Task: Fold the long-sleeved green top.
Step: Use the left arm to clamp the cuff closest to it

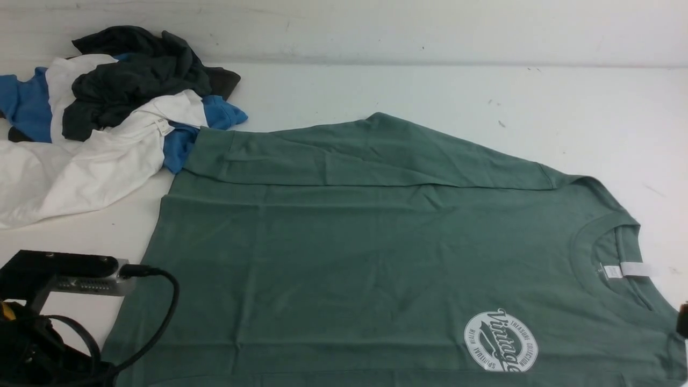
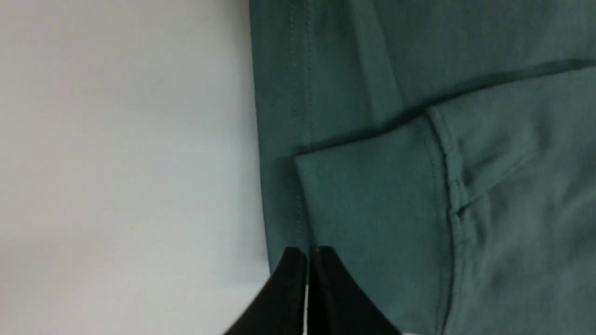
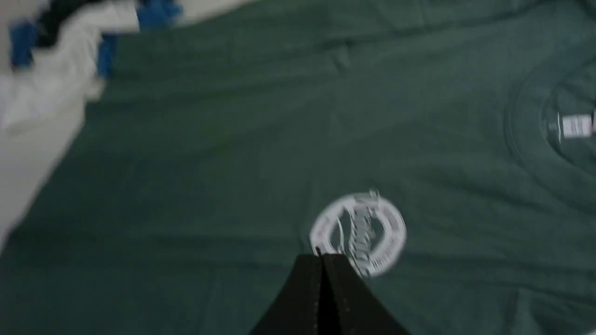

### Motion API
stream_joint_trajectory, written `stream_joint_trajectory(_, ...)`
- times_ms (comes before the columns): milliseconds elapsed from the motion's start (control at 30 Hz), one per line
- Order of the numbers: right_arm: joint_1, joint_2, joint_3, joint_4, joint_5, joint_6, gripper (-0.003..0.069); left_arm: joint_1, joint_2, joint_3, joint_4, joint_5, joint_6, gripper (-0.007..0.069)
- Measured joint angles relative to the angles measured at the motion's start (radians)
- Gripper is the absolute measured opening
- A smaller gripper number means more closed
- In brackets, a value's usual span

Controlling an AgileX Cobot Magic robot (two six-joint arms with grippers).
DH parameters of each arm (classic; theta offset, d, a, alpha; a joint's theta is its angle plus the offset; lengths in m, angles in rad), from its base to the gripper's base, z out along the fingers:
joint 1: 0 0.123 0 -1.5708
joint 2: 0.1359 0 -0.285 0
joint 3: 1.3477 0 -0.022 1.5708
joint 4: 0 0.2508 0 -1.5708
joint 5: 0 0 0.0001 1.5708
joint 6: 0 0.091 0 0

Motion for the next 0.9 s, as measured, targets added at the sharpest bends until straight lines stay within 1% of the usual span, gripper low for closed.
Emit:
stream_joint_trajectory(100,0.000,0.127,-0.046,-0.017,0.091,-0.079,-0.0008,0.000,0.053,0.000,0.000,-0.029,-0.004,0.0046)
stream_joint_trajectory(200,0.000,0.205,-0.051,-0.003,0.114,-0.115,-0.0008,0.000,0.110,-0.001,-0.008,-0.065,-0.005,0.0129)
stream_joint_trajectory(233,0.000,0.210,-0.051,0.001,0.115,-0.118,-0.0008,0.000,0.114,-0.002,-0.008,-0.065,-0.005,0.0142)
stream_joint_trajectory(267,0.000,0.241,-0.051,0.024,0.115,-0.141,-0.0008,0.000,0.139,-0.002,-0.020,-0.077,-0.005,0.0201)
stream_joint_trajectory(367,0.000,0.258,-0.051,0.072,0.108,-0.181,-0.0008,0.000,0.167,-0.002,-0.040,-0.090,-0.004,0.0312)
stream_joint_trajectory(400,0.000,0.258,-0.051,0.088,0.104,-0.191,-0.0008,0.000,0.171,-0.002,-0.046,-0.095,-0.001,0.0337)
stream_joint_trajectory(433,0.000,0.258,-0.051,0.088,0.104,-0.194,-0.0008,0.000,0.171,-0.002,-0.047,-0.097,0.000,0.0343)
stream_joint_trajectory(467,0.000,0.258,-0.051,0.114,0.094,-0.216,-0.0008,0.000,0.177,-0.002,-0.060,-0.107,0.006,0.0382)
stream_joint_trajectory(533,0.000,0.258,-0.051,0.129,0.083,-0.233,-0.0008,0.000,0.182,-0.002,-0.070,-0.107,0.011,0.0398)
stream_joint_trajectory(600,0.000,0.258,-0.051,0.138,0.076,-0.239,-0.0008,0.000,0.186,-0.002,-0.080,-0.107,0.019,0.0399)
stream_joint_trajectory(733,0.000,0.258,-0.051,0.143,0.074,-0.266,-0.0008,0.000,0.187,-0.002,-0.086,-0.112,0.048,0.0391)
stream_joint_trajectory(900,0.000,0.258,-0.051,0.144,0.074,-0.273,-0.0008,0.000,0.187,-0.002,-0.087,-0.115,0.052,0.0376)
